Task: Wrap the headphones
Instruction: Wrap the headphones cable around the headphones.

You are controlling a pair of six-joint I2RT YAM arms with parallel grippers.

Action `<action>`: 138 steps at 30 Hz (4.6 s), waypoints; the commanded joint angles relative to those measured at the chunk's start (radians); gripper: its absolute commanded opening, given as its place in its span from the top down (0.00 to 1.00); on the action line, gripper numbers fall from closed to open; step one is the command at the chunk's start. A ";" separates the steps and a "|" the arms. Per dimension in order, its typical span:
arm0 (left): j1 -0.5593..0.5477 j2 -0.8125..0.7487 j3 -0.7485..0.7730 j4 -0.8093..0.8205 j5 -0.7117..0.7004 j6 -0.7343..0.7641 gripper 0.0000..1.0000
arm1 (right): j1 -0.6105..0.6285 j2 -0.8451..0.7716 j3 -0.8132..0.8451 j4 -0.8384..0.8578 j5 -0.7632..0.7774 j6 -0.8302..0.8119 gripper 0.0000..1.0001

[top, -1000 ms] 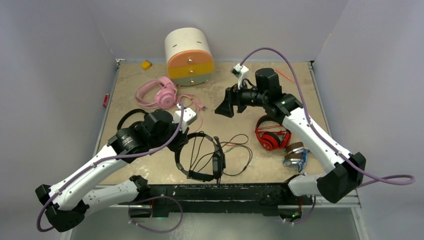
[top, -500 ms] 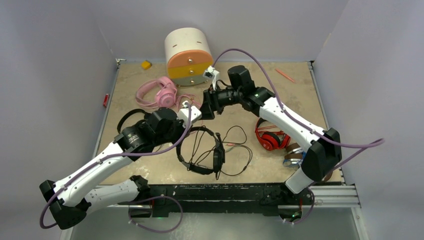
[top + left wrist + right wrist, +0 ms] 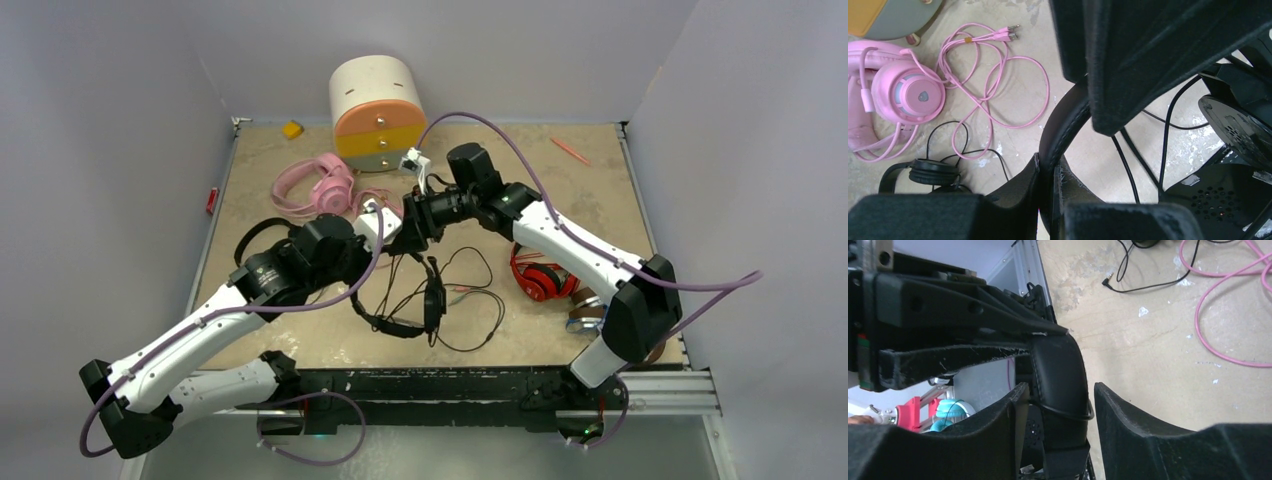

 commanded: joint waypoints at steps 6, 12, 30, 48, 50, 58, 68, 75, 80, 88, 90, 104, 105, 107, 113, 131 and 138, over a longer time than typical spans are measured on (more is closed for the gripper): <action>-0.003 -0.050 0.029 0.069 -0.067 0.013 1.00 | 0.001 -0.109 -0.036 -0.118 0.086 -0.026 0.55; -0.003 -0.052 0.025 0.064 -0.061 0.015 1.00 | -0.001 -0.152 -0.054 -0.149 0.136 -0.047 0.55; -0.003 -0.017 0.019 0.057 0.060 0.004 1.00 | -0.026 -0.112 0.022 -0.057 0.098 0.014 0.34; -0.003 -0.006 0.028 0.079 -0.017 0.008 1.00 | -0.007 -0.009 0.046 -0.067 0.038 0.020 0.64; -0.003 -0.006 0.029 0.078 -0.039 0.006 1.00 | -0.007 -0.042 0.016 -0.071 0.058 0.022 0.64; -0.003 0.007 0.028 0.080 -0.122 -0.001 1.00 | -0.007 -0.108 -0.035 -0.146 0.092 -0.040 0.72; -0.003 0.002 0.022 0.124 -0.045 0.017 1.00 | -0.007 -0.117 -0.010 -0.237 0.118 -0.123 0.73; -0.003 0.022 0.021 0.120 -0.030 0.027 1.00 | -0.006 -0.094 0.032 -0.257 0.151 -0.120 0.74; -0.003 0.036 0.025 0.109 -0.094 0.033 1.00 | -0.007 -0.040 0.100 -0.346 0.275 -0.128 0.73; -0.003 0.055 0.025 0.117 -0.218 0.043 1.00 | -0.006 0.020 0.155 -0.455 0.400 -0.133 0.76; -0.004 0.056 0.025 0.121 -0.232 0.045 1.00 | -0.007 0.022 0.158 -0.464 0.424 -0.134 0.77; -0.003 0.065 -0.009 0.129 -0.202 0.023 1.00 | -0.013 -0.044 0.190 -0.397 0.464 -0.093 0.77; -0.003 0.067 -0.012 0.130 -0.203 0.011 1.00 | -0.016 -0.051 0.188 -0.390 0.467 -0.093 0.76; -0.003 0.062 -0.018 0.131 -0.202 -0.034 1.00 | -0.021 -0.077 0.171 -0.377 0.487 -0.100 0.75; -0.003 -0.005 -0.083 0.159 -0.061 -0.147 1.00 | -0.103 -0.244 -0.037 -0.221 0.506 -0.052 0.70; 0.236 0.093 0.152 -0.129 0.198 -0.431 1.00 | -0.179 -0.645 -0.767 0.406 0.626 0.045 0.50; 0.238 0.116 0.254 -0.215 0.206 -0.494 1.00 | -0.179 -0.644 -0.848 0.524 0.695 0.084 0.11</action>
